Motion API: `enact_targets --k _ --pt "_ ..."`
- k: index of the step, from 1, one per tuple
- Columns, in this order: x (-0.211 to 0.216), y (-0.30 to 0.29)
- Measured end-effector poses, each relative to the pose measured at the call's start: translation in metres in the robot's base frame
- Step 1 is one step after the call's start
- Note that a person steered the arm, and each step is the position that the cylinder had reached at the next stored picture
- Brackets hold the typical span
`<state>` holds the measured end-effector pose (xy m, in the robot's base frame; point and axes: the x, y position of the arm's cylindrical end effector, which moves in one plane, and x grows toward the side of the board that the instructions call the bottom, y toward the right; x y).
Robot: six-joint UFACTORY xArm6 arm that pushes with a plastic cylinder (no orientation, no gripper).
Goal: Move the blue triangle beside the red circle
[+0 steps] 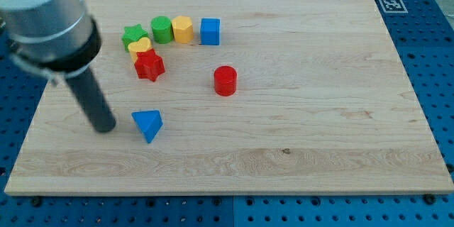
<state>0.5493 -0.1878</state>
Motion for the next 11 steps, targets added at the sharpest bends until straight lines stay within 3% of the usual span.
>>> enact_targets --k 2,3,5,6,7,8,11 --pt "0.012 0.022" --pt "0.012 0.061" --pt "-0.013 0.116" --pt "0.025 0.116" --pt "0.031 0.105" --pt "0.007 0.064" --pt "-0.013 0.066"
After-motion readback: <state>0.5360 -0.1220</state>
